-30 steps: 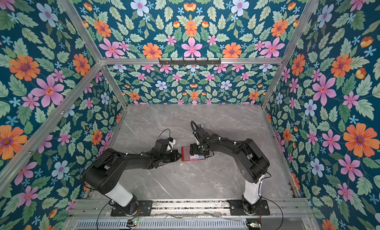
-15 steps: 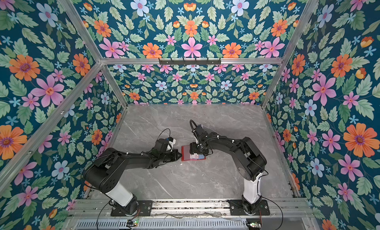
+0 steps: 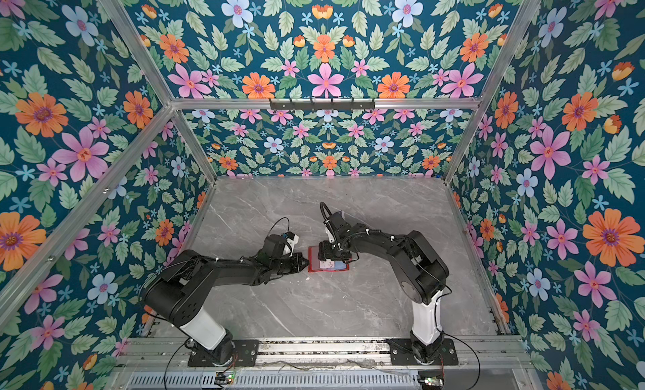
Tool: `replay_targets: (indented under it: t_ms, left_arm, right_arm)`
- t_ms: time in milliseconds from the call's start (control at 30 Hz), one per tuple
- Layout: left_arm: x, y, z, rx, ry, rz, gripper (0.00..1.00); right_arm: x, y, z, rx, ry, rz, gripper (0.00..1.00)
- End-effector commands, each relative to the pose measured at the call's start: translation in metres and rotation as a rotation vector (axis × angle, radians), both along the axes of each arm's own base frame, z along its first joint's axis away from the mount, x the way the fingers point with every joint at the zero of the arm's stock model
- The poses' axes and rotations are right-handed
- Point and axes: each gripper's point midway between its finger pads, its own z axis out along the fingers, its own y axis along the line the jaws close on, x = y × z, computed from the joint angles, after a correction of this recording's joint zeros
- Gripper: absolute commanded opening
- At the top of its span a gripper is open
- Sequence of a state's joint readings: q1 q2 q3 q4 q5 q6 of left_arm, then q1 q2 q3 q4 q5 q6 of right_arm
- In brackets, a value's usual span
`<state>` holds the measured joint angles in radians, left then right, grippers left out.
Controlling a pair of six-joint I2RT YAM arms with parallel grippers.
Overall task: Insert credit cards into a card holder
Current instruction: Insert the credit card into the card slot.
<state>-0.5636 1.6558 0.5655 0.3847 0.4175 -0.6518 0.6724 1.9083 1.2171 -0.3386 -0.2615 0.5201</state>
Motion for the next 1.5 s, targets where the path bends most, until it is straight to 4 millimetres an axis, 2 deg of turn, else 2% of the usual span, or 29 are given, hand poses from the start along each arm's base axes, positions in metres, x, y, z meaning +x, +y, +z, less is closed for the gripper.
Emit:
replay_targets:
  t_ms: [0, 300, 467, 667, 833, 1000, 1100, 1200, 1467]
  left_arm:
    - [-0.010, 0.012, -0.018, 0.079, 0.058, 0.011, 0.00]
    - [-0.010, 0.014, -0.018, 0.089, 0.057, 0.013, 0.00]
    - [-0.010, 0.016, -0.019, 0.100, 0.058, 0.014, 0.00]
    - [-0.011, 0.016, -0.019, 0.102, 0.059, 0.015, 0.00]
    - [-0.011, 0.016, -0.018, 0.102, 0.056, 0.017, 0.00]
    - [-0.011, 0.015, -0.017, 0.101, 0.055, 0.015, 0.00]
    - [-0.011, 0.015, -0.017, 0.100, 0.056, 0.012, 0.00]
    - [-0.011, 0.015, -0.017, 0.102, 0.054, 0.014, 0.00]
    - [-0.012, 0.014, -0.018, 0.100, 0.055, 0.010, 0.00]
  right_arm:
    - [-0.014, -0.010, -0.010, -0.057, 0.052, 0.007, 0.65]
    - [-0.010, -0.023, 0.007, -0.101, 0.004, -0.037, 0.67]
    - [-0.010, -0.023, 0.014, -0.090, -0.006, -0.045, 0.68]
    - [-0.007, -0.030, 0.020, -0.109, -0.034, -0.077, 0.66]
    - [-0.001, -0.048, 0.021, -0.199, -0.060, -0.139, 0.53]
    - [0.001, -0.055, 0.013, -0.266, -0.041, -0.149, 0.23]
    - [0.003, -0.056, 0.009, -0.291, -0.030, -0.149, 0.10]
    - [0.005, -0.055, 0.005, -0.304, -0.020, -0.148, 0.06]
    - [0.006, -0.048, -0.003, -0.297, 0.003, -0.126, 0.05]
